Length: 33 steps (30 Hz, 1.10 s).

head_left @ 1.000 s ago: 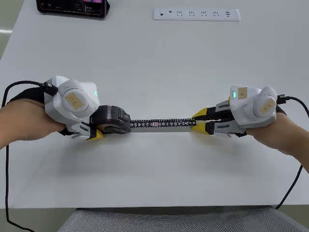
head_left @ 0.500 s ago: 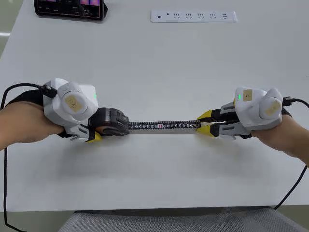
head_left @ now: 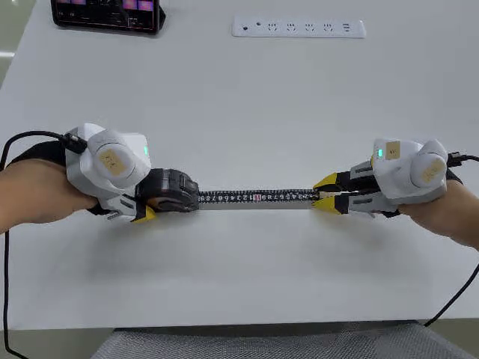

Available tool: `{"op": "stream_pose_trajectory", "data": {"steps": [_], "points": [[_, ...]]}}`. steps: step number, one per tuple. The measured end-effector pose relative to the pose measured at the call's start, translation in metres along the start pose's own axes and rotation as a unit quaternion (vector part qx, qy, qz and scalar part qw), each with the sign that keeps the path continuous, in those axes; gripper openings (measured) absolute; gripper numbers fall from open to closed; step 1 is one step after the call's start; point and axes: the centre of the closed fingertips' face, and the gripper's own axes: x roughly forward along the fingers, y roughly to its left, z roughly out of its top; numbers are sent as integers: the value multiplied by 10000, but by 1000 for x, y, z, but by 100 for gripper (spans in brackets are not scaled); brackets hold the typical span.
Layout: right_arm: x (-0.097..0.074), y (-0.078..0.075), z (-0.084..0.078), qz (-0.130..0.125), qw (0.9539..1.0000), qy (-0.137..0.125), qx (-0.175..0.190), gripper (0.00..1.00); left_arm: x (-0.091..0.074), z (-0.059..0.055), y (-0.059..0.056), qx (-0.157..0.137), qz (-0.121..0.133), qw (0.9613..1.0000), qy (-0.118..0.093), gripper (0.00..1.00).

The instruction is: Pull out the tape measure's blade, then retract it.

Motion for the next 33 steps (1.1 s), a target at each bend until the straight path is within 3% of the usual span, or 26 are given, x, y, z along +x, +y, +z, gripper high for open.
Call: {"op": "stream_pose_trajectory", "data": {"steps": [15,33], "points": [[-15,-5,-18,-103,9998,110,131,9,0,1,0,16,-5,10000,19,28],[-28,-10,-29,-161,9994,229,178,9,-1,0,0,1,1,10000,37,28]]}}
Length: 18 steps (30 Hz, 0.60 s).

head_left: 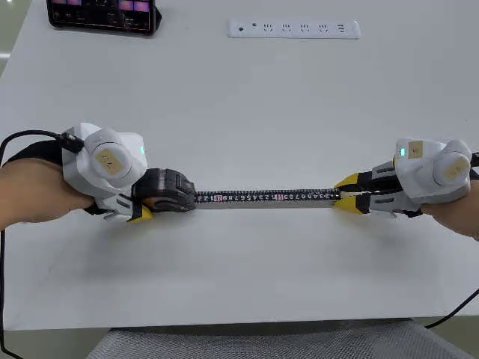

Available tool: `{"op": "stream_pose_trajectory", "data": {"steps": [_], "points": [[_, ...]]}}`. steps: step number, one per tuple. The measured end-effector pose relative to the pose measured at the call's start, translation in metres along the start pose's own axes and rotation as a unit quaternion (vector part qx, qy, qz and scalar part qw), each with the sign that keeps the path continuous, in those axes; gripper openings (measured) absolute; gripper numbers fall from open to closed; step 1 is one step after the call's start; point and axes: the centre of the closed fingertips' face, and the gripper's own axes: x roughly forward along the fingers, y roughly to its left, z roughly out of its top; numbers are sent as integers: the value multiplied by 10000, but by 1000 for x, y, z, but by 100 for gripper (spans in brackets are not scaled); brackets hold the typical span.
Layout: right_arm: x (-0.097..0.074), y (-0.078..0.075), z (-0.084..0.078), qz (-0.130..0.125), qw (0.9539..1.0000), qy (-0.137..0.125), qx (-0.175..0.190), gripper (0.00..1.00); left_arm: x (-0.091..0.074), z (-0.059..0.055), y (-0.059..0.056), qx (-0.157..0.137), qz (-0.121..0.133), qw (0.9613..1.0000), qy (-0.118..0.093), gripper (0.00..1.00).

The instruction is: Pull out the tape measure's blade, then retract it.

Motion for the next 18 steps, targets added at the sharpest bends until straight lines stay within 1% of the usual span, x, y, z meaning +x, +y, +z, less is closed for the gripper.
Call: {"op": "stream_pose_trajectory", "data": {"steps": [9,14,18], "points": [[-1,0,-2,15,10000,55,22,9,1,0,1,6,0,10000,-5,28],[0,1,-2,7,9999,38,138,9,1,1,1,11,5,10000,-48,28],[0,3,-2,54,9999,107,67,10,1,1,1,20,24,10000,-40,28]]}}
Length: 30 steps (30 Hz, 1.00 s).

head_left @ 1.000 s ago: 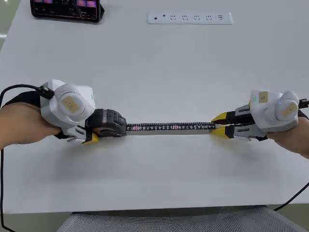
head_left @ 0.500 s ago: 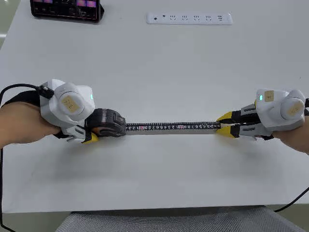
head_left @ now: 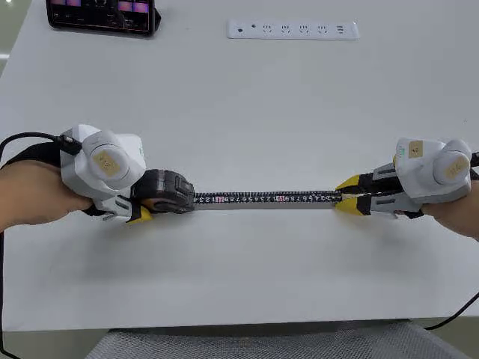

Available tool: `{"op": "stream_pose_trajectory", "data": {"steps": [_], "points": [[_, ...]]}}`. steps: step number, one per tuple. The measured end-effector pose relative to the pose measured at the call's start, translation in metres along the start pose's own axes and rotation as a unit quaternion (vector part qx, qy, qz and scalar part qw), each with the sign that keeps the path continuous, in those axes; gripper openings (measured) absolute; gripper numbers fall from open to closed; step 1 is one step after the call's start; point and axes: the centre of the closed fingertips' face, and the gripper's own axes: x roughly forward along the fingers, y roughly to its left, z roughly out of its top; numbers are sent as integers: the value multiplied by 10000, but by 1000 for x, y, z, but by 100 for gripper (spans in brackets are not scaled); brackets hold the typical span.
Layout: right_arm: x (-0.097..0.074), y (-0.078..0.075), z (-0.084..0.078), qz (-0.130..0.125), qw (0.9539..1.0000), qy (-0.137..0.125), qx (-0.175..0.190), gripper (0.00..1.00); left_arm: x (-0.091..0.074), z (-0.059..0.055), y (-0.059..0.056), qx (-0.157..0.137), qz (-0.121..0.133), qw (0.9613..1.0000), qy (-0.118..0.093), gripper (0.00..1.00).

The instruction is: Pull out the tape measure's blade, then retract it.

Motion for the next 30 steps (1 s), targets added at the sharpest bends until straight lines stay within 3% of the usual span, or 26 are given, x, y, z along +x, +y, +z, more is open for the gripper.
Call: {"op": "stream_pose_trajectory", "data": {"steps": [12,24,30], "points": [[1,1,-2,202,9981,426,-390,11,0,3,0,35,49,10000,-68,29],[1,1,-3,201,9972,540,-480,12,-1,3,0,42,72,9999,-115,29],[0,1,-2,213,9978,521,-363,15,-1,5,0,-116,73,9997,-200,31]]}}
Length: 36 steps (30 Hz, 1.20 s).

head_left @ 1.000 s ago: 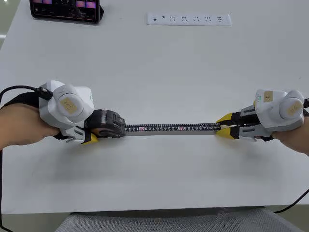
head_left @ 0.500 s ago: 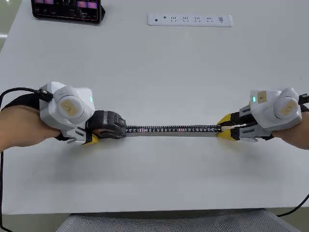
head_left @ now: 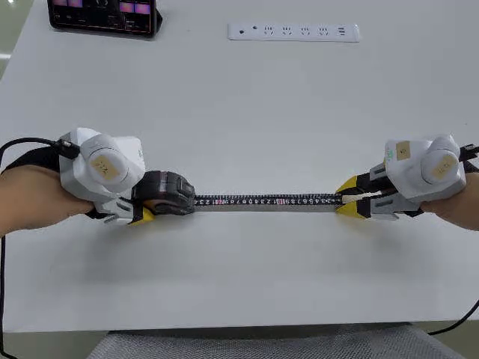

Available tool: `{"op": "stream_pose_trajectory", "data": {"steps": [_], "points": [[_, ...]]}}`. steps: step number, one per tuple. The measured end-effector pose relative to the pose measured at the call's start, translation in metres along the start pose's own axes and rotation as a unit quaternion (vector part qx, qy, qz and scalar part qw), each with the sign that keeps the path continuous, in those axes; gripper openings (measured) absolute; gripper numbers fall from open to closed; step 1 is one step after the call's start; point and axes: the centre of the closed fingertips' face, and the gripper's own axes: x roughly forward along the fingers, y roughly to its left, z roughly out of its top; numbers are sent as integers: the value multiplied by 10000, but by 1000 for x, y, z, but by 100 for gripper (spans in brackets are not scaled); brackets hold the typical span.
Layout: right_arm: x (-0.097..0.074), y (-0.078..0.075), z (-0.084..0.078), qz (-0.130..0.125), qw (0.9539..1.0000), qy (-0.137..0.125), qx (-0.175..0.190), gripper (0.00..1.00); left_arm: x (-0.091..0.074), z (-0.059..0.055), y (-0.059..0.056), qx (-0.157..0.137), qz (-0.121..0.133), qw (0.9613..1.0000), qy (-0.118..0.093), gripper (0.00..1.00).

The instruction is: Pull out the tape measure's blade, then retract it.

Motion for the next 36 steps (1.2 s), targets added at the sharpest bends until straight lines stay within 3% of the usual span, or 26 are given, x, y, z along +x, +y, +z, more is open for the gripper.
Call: {"op": "stream_pose_trajectory", "data": {"steps": [8,18,25,29,36], "points": [[-1,-1,-1,-35,9998,-13,180,23,0,0,-5,-60,-99,9999,-45,42],[-3,-2,-3,-87,9996,-19,250,24,-2,2,-5,-129,-101,9998,-108,44],[-11,0,4,-300,9973,-246,623,29,-15,5,-2,-565,25,9976,-400,48],[-14,3,6,-412,9962,-301,709,32,-22,5,-4,-918,127,9937,-635,52],[-20,2,11,-621,9933,-435,875,37,-27,4,-10,-1115,277,9900,-816,55]]}}
